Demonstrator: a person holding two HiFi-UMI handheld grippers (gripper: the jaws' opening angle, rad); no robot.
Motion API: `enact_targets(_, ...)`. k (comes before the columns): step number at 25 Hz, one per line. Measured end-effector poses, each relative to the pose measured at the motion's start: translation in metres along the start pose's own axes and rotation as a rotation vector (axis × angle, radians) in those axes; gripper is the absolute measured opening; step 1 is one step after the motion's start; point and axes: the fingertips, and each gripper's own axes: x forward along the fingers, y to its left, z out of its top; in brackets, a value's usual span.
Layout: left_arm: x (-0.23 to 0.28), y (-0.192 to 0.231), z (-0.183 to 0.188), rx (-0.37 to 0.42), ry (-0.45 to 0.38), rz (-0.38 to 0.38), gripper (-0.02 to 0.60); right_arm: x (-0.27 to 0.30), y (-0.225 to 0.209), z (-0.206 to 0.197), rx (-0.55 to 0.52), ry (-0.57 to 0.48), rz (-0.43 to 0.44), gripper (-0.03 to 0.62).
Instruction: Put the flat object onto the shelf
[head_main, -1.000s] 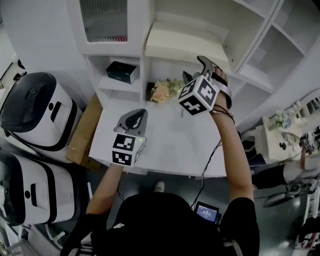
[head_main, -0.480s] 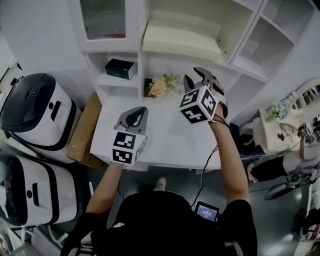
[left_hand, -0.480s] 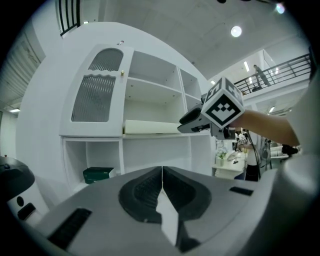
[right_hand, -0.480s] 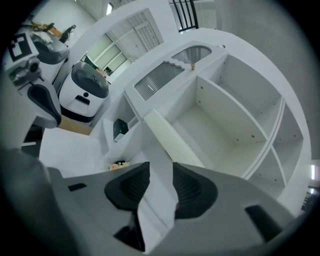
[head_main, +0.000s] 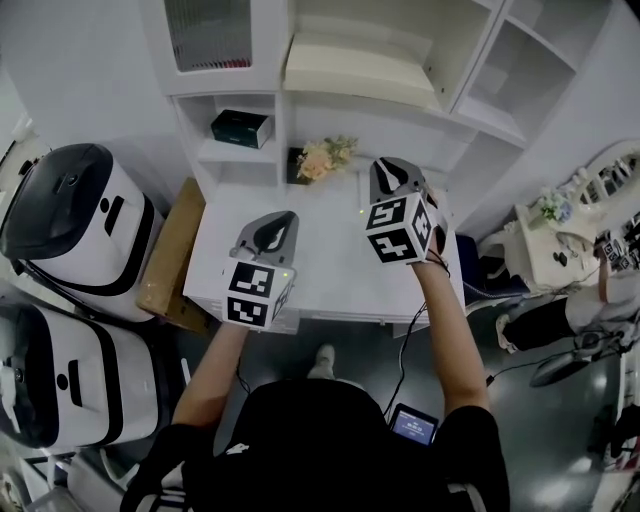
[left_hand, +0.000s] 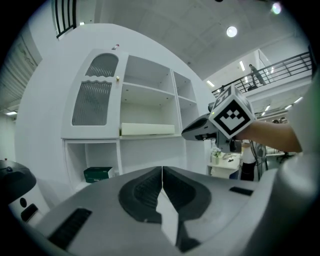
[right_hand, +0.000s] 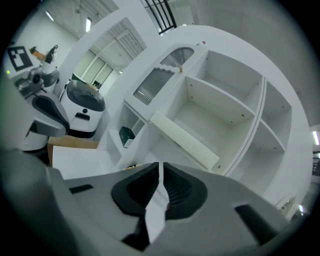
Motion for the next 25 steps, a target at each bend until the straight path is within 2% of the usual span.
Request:
enact_targets(9, -0.032, -0.005, -0.003, -0.001, -0.006, -0.006, 0.005, -0.042, 0.030, -0.011, 0.114, -0.020, 0.011, 0.002)
enact_targets(12, -0.043, -0.006, -0.003, 0.003, -0.008, -0.013, 0.005, -0.056, 0.041, -0.011, 0.185, -0.050, 0.026, 0.002)
enact_targets(17, -0.058, -0.013, -0.006, 0.005, -0.008, -0.031, 0.005, -0.079, 0.054, -0.011, 0.230, -0.088, 0.016, 0.002)
enact_targets(22, -0.067, -0.019, -0.010, 0.006, -0.007, -0.044, 0.005, -0.101, 0.062, -0.009, 0.319, -0.153, 0.019, 0.000)
enact_targets(25, -0.071, -0.021, -0.007, 0.018, -0.013, -0.049, 0.005, -0.111, 0.067, -0.006, 0.327, -0.199, 0.020, 0.001)
